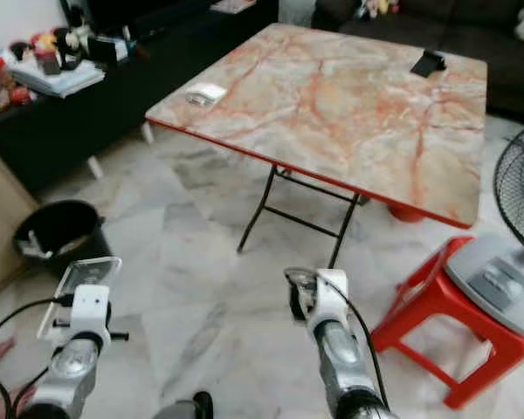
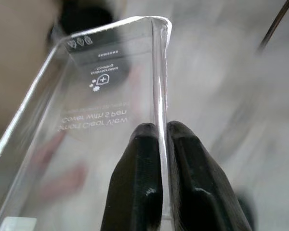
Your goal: Picking trash to rubbish bin
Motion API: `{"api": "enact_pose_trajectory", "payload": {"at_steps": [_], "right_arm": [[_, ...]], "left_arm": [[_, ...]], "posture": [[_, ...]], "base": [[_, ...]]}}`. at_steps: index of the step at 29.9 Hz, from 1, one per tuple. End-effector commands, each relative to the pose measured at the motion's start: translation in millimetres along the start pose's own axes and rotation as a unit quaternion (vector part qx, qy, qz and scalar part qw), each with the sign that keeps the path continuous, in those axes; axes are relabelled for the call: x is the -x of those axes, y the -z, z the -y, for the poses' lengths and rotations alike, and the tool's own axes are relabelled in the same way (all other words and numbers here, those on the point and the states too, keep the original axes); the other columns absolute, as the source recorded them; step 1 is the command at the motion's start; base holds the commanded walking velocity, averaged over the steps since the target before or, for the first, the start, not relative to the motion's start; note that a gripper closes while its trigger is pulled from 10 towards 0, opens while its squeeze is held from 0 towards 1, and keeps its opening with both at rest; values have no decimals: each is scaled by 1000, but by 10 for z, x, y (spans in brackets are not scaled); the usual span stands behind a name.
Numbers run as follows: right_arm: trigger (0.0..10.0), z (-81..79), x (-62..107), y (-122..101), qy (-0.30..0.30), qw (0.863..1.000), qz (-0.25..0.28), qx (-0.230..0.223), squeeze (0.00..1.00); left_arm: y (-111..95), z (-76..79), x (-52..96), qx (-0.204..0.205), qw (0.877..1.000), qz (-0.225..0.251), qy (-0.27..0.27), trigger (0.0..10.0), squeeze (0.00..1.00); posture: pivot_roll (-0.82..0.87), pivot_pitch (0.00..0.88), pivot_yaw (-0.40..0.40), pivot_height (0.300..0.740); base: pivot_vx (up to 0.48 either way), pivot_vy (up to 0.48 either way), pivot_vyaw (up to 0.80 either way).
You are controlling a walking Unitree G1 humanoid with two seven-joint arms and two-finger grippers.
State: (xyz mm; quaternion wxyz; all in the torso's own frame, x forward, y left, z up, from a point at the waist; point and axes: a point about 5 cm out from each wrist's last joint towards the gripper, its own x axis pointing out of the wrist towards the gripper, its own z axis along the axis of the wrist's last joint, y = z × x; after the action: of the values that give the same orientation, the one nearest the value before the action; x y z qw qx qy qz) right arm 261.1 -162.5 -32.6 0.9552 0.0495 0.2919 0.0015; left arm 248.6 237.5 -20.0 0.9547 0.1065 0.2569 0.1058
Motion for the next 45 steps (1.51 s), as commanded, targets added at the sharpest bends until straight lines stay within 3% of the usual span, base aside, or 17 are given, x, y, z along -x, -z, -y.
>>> {"api": "enact_pose_trajectory", "payload": {"at_steps": [1,3,9,13,18,20,24,34,38,45], "right_arm": [[10000,61,78,256,17,998,-52,2,0],[10000,90,134,402,24,997,-79,2,0],[10000,190,302,728,54,990,-127,14,0],[10000,190,337,791,51,989,-138,36,0],[10000,185,336,801,56,988,-144,25,0],[10000,139,293,740,52,989,-138,28,0],[10000,110,277,717,48,989,-134,29,0],[10000,140,291,737,49,989,-138,29,0],[10000,162,310,765,39,988,-145,28,0],[10000,162,301,753,31,988,-149,37,0]], "left_arm": [[412,-106,128,-7,996,-93,-15,10000,0],[640,-149,234,-7,990,-141,-22,10000,0],[1030,-149,485,3,978,-209,-23,10000,0],[1061,-134,506,-4,976,-217,-20,10000,0],[1038,-146,485,0,976,-216,-22,10000,0],[905,-154,389,-1,981,-191,-19,10000,0],[859,-146,357,-4,983,-184,-18,10000,0],[894,-91,385,-2,982,-188,-16,10000,0],[942,-29,425,2,981,-193,-18,10000,0],[979,-80,446,-9,978,-206,-40,10000,0]], "posture": [[107,138,12,740],[104,138,13,740],[109,115,14,740],[118,103,15,740],[116,98,18,740],[106,112,25,740],[109,120,25,740],[100,151,9,740],[93,160,-13,740],[100,164,-12,740]], "base": [[0,0,0],[0,0,0],[0,0,133],[0,0,728],[0,0,794],[0,0,794],[0,0,794],[0,0,767],[74,0,0],[411,0,0]]}}
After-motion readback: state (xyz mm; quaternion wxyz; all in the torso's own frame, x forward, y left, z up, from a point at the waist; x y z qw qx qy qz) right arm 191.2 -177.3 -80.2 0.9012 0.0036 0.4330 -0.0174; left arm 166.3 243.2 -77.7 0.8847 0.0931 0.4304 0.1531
